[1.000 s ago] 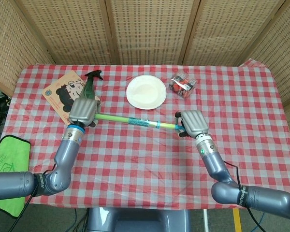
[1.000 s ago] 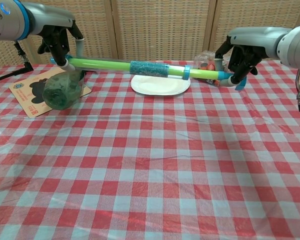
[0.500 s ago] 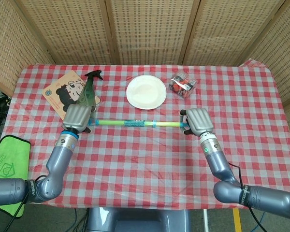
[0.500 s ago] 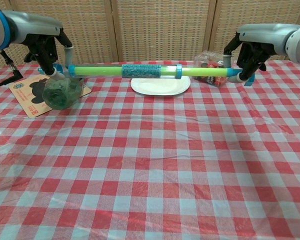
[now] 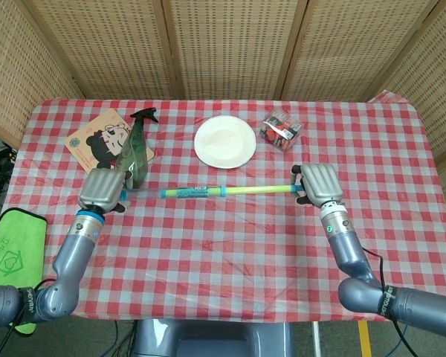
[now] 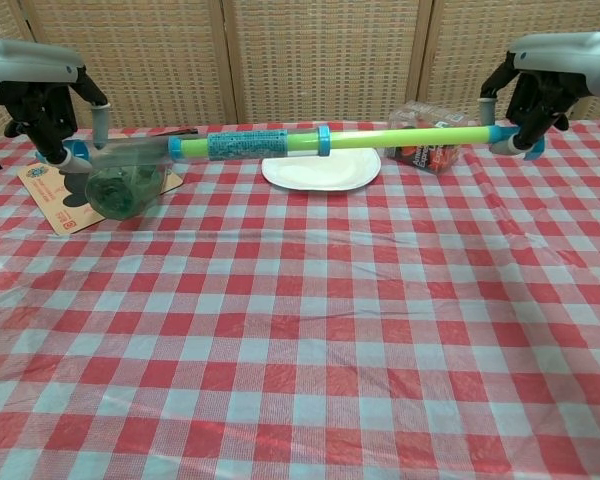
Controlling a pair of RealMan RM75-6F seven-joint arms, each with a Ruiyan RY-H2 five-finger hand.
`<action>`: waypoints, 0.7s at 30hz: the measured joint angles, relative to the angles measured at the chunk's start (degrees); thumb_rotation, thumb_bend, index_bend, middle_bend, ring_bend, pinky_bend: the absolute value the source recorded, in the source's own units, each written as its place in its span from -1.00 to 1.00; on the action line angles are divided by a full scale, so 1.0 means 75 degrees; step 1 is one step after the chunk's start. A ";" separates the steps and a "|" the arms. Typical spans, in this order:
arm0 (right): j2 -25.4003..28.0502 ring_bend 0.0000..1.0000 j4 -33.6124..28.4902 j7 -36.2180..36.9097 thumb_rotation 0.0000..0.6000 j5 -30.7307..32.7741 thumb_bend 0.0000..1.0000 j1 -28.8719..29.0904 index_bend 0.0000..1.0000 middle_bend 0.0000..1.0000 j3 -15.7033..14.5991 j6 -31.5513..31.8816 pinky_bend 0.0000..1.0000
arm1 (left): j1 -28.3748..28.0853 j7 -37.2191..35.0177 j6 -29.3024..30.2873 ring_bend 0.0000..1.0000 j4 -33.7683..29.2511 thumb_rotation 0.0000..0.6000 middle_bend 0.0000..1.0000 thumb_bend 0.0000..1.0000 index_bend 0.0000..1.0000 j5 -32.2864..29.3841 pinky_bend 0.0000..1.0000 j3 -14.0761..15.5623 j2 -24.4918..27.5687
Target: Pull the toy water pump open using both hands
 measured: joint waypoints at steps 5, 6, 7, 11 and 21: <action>0.0106 1.00 0.0001 0.0010 1.00 0.0027 0.02 -0.0066 0.63 1.00 -0.0011 0.0016 0.49 | 0.0141 -0.0064 -0.0008 0.56 -0.0053 1.00 0.73 -0.24 0.21 0.0148 0.36 0.0100 0.0118; 0.0125 1.00 0.0005 0.0022 1.00 0.0038 0.02 -0.0082 0.63 1.00 -0.0012 0.0018 0.49 | 0.0185 -0.0085 -0.0016 0.56 -0.0052 1.00 0.73 -0.24 0.21 0.0176 0.36 0.0133 0.0141; 0.0143 1.00 0.0010 0.0032 1.00 0.0050 0.02 -0.0095 0.63 1.00 -0.0012 0.0018 0.49 | 0.0214 -0.0102 -0.0024 0.56 -0.0047 1.00 0.73 -0.24 0.21 0.0184 0.36 0.0156 0.0155; 0.0215 1.00 0.0020 0.0042 1.00 0.0088 0.02 -0.0136 0.63 1.00 -0.0022 0.0002 0.49 | 0.0318 -0.0184 -0.0088 0.56 0.0030 1.00 0.73 -0.23 0.21 0.0216 0.36 0.0218 0.0186; 0.0323 1.00 -0.0024 -0.0042 1.00 0.0209 0.02 -0.0186 0.63 1.00 -0.0025 0.0052 0.49 | 0.0525 -0.0339 -0.0209 0.56 0.0134 1.00 0.73 -0.23 0.22 0.0374 0.36 0.0311 0.0314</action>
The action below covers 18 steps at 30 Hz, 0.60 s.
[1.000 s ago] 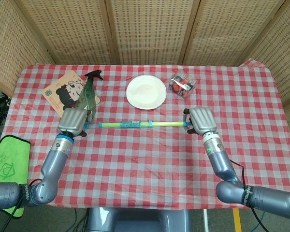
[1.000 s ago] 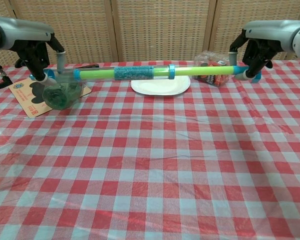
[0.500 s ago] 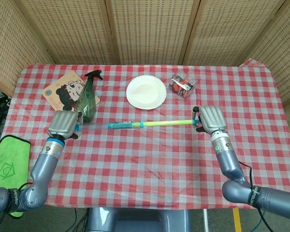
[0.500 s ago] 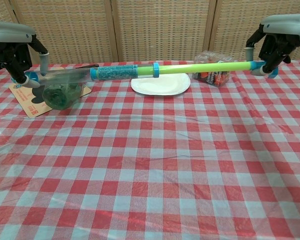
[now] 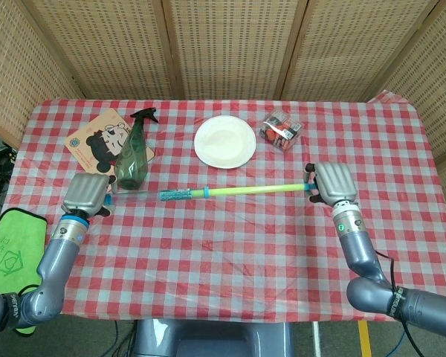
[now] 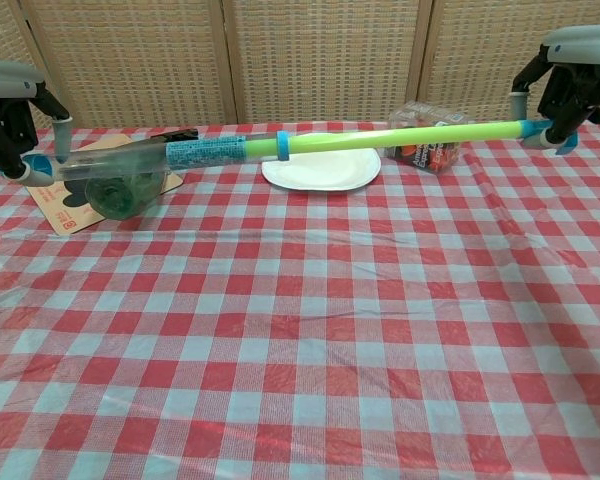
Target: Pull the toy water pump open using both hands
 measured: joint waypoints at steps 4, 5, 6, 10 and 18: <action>0.0023 1.00 0.0007 -0.0028 1.00 0.0072 0.02 -0.0007 0.63 1.00 0.0002 -0.0004 0.49 | 0.0057 -0.0039 -0.0057 0.56 0.0038 1.00 0.73 -0.23 0.22 0.0054 0.36 0.0019 0.0055; 0.0028 1.00 0.0013 -0.0042 1.00 0.0085 0.02 -0.0009 0.63 1.00 0.0000 -0.0002 0.49 | 0.0066 -0.0044 -0.0069 0.56 0.0048 1.00 0.73 -0.23 0.22 0.0066 0.36 0.0022 0.0064; 0.0031 1.00 0.0023 -0.0051 1.00 0.0101 0.02 -0.0012 0.63 1.00 -0.0002 0.0000 0.49 | 0.0080 -0.0052 -0.0086 0.56 0.0057 1.00 0.73 -0.23 0.22 0.0084 0.36 0.0025 0.0074; 0.0046 1.00 0.0061 -0.0058 1.00 0.0158 0.02 -0.0025 0.63 1.00 0.0001 -0.0002 0.49 | 0.0110 -0.0069 -0.0133 0.56 0.0083 1.00 0.73 -0.23 0.22 0.0132 0.36 0.0028 0.0103; 0.0070 1.00 0.0161 -0.0039 1.00 0.0208 0.02 -0.0061 0.63 1.00 -0.0005 -0.0037 0.49 | 0.0105 -0.0032 -0.0168 0.56 0.0128 1.00 0.73 -0.23 0.21 0.0138 0.36 -0.0013 0.0100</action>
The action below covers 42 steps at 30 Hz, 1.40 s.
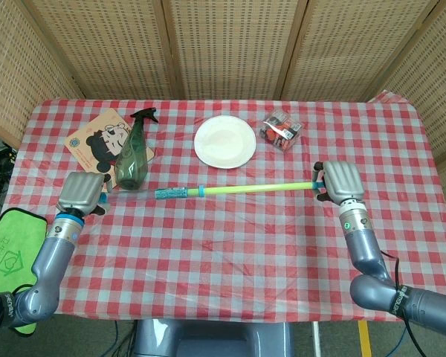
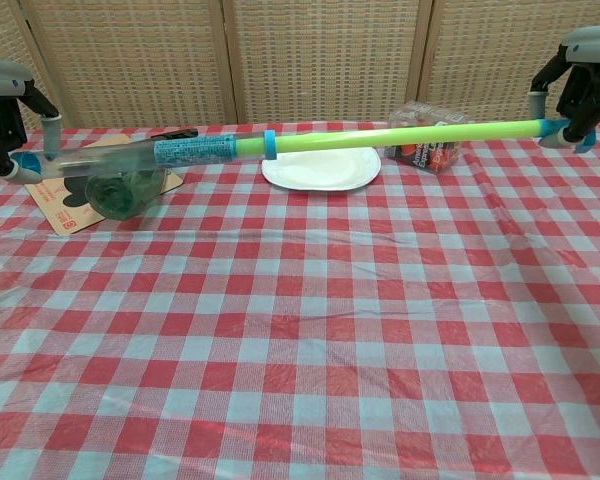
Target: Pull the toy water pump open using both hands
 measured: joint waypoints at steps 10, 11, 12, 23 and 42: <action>0.0052 1.00 0.0098 0.0076 1.00 -0.0005 0.02 -0.0058 0.63 1.00 0.0002 -0.0045 0.49 | -0.0005 0.0080 0.0056 0.56 -0.0025 1.00 0.73 -0.23 0.22 -0.0008 0.36 -0.0022 -0.0023; 0.0056 1.00 0.0112 0.0083 1.00 -0.0003 0.02 -0.0064 0.63 1.00 0.0001 -0.0052 0.49 | -0.0002 0.0083 0.0057 0.56 -0.0022 1.00 0.73 -0.23 0.22 -0.0013 0.36 -0.0022 -0.0024; 0.0061 1.00 0.0131 0.0091 1.00 0.0004 0.02 -0.0072 0.63 1.00 -0.0002 -0.0065 0.49 | 0.0001 0.0085 0.0051 0.56 -0.0017 1.00 0.73 -0.23 0.22 -0.0024 0.36 -0.0021 -0.0026; 0.0061 0.99 0.0177 0.0084 1.00 0.0034 -0.01 -0.0104 0.61 1.00 -0.0015 -0.0078 0.48 | -0.0012 0.0165 0.0045 0.42 -0.0007 1.00 0.52 -0.24 0.04 0.0023 0.26 -0.0022 -0.0069; 0.0374 -1.00 -0.0024 -0.0376 1.00 0.0502 -0.60 0.0000 -1.00 -1.00 -0.0471 -0.0637 -1.00 | -0.0064 0.0096 -0.0429 -1.00 -0.0344 1.00 -1.00 -0.62 -1.00 -0.0015 -1.00 0.0134 0.0300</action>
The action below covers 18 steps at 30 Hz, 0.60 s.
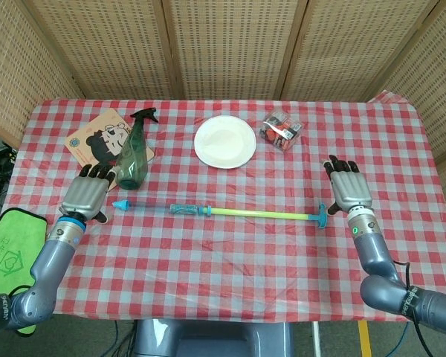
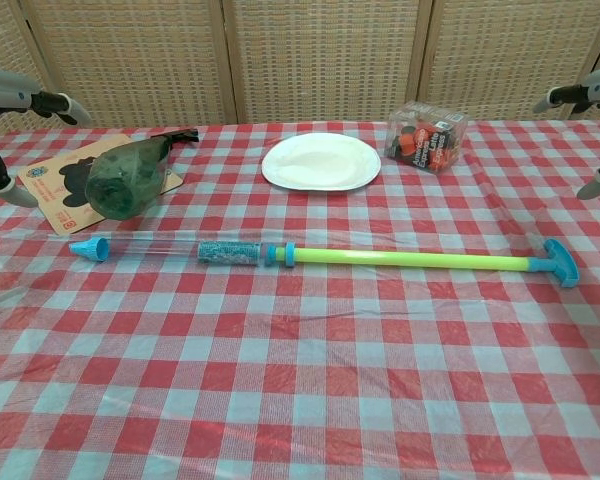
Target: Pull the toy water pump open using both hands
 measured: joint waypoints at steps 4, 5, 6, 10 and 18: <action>0.0006 -1.00 -0.0122 0.0193 1.00 -0.0384 -0.60 -0.0138 -1.00 -1.00 -0.0021 0.0225 -1.00 | 0.0208 -0.0363 0.0096 -1.00 -0.0088 1.00 -1.00 -0.62 -1.00 0.0478 -1.00 -0.0002 0.0046; 0.0009 -1.00 -0.0168 0.0266 1.00 -0.0554 -0.60 -0.0197 -1.00 -1.00 -0.0033 0.0320 -1.00 | 0.0292 -0.0494 0.0158 -1.00 -0.0120 1.00 -1.00 -0.61 -1.00 0.0666 -1.00 -0.0001 0.0053; 0.0011 -1.00 -0.0230 0.0382 1.00 -0.0840 -0.60 -0.0297 -1.00 -1.00 -0.0060 0.0476 -1.00 | 0.0427 -0.0681 0.0272 -1.00 -0.0152 1.00 -1.00 -0.62 -1.00 0.0976 -1.00 0.0014 0.0056; -0.0004 -1.00 -0.0386 0.0885 1.00 -0.2148 -0.60 -0.0752 -1.00 -1.00 -0.0236 0.1167 -1.00 | 0.1004 -0.1304 0.0879 -1.00 -0.0136 1.00 -1.00 -0.62 -1.00 0.2428 -1.00 0.0169 -0.0014; -0.0140 -1.00 -0.0364 0.2138 1.00 -0.5095 -0.60 -0.2368 -1.00 -1.00 -0.1105 0.3224 -1.00 | 0.2979 -0.2664 0.3290 -1.00 0.0773 1.00 -1.00 -0.62 -1.00 0.6145 -1.00 0.1050 -0.0731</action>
